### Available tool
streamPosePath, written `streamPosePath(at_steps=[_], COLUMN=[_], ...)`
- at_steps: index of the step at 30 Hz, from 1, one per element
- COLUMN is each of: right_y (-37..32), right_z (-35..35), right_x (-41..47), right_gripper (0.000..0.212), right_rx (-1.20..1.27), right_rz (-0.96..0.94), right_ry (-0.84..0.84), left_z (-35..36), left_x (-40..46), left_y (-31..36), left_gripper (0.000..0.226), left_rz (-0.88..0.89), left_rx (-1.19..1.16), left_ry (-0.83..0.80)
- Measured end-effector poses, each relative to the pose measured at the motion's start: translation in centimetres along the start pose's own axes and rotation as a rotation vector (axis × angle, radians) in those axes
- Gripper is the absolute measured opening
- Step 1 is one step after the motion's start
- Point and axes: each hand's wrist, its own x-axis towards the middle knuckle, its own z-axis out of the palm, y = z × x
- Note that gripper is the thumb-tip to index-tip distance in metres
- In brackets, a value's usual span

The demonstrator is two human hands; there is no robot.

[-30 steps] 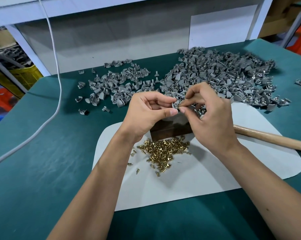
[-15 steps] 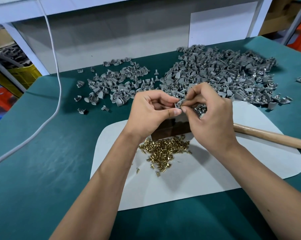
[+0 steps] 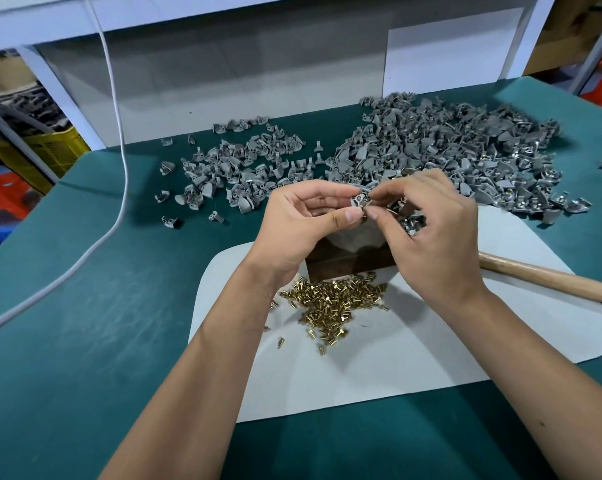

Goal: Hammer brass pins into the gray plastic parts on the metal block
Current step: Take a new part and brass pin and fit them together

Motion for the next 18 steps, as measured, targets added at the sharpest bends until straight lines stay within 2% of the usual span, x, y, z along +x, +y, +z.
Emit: streamPosePath(at_steps=[10, 15, 18], right_y=[0.4, 0.3, 0.2], right_z=[0.1, 0.1, 0.1], right_x=[0.2, 0.2, 0.1], right_gripper=[0.004, 0.005, 0.007], right_rx=[-0.019, -0.033, -0.017], right_rz=[-0.092, -0.030, 0.018], right_ry=[-0.026, 0.023, 0.014], left_z=[0.1, 1.0, 2.0], left_x=[-0.1, -0.1, 0.0], left_y=[0.2, 0.0, -0.3], left_gripper=[0.024, 0.037, 0.035], left_rz=[-0.091, 0.027, 0.097], left_rx=[-0.107, 0.113, 0.207], left_ry=[-0.009, 0.021, 0.088])
